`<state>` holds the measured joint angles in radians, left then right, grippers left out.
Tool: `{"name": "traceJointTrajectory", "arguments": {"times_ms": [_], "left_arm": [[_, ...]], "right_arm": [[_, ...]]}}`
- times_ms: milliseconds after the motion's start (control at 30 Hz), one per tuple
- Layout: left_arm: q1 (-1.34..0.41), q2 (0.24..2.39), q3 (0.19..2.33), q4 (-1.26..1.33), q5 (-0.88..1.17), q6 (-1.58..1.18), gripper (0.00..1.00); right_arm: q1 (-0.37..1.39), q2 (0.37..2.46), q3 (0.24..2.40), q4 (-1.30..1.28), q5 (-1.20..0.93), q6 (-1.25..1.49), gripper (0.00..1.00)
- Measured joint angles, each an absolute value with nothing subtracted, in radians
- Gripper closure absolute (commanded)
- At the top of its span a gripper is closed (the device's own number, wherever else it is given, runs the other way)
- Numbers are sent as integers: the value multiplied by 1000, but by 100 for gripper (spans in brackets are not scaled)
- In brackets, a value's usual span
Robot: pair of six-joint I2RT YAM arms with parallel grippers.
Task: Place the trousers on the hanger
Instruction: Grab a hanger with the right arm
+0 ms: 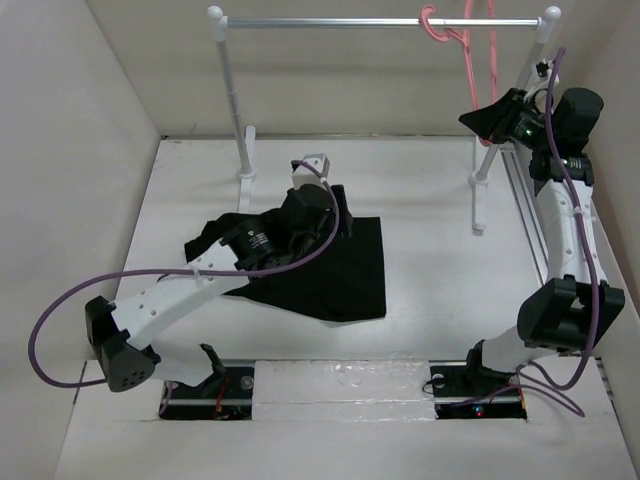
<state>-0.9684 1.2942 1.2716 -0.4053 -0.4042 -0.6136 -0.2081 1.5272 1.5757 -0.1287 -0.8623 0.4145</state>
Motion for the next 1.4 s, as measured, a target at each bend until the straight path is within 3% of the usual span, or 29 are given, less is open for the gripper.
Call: {"name": "traceJointTrajectory", "arguments": {"times_ms": [267,600,1033,1400], "left_arm": [[-968,1347,1518,-369,-339,-608,39],[-968,1449,1627,-328,-262,-603,34],[-991,1577,1669,-126,-244,-630,33],[-999,1733,1678,-70,-414,-723,38]], "right_arm": [[-208,1371,1413,-44,-902,442,100],[-211,1276,1201,131,-999,494,100],[-133,1036,858,19,-971,393,100],[-70,856,730,-135,-918,338,100]]}}
